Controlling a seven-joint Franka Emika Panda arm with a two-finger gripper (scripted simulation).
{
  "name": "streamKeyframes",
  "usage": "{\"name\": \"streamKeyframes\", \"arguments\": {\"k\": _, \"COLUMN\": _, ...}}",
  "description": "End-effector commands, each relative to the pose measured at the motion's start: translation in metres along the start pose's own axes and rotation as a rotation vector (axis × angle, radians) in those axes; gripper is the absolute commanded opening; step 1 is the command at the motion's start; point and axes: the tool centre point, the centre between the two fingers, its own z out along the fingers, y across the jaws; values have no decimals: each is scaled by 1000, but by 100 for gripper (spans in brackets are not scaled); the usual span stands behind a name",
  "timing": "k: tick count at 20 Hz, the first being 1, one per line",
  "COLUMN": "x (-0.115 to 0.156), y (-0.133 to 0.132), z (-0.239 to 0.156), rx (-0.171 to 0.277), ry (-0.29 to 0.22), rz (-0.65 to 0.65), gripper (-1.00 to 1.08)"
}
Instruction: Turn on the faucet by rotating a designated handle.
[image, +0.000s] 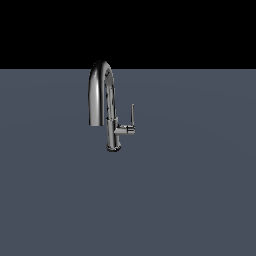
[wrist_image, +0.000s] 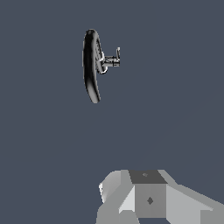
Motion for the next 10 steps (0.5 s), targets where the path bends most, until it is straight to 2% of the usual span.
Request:
{"name": "streamKeyframes", "arguments": {"k": 1, "x": 0, "y": 0, "z": 0, "rx": 0, "ry": 0, "rz": 0, "gripper": -100}}
{"name": "streamKeyframes", "arguments": {"k": 10, "x": 11, "y": -1, "z": 3, "rx": 29, "ry": -28, "rz": 30, "gripper": -100}}
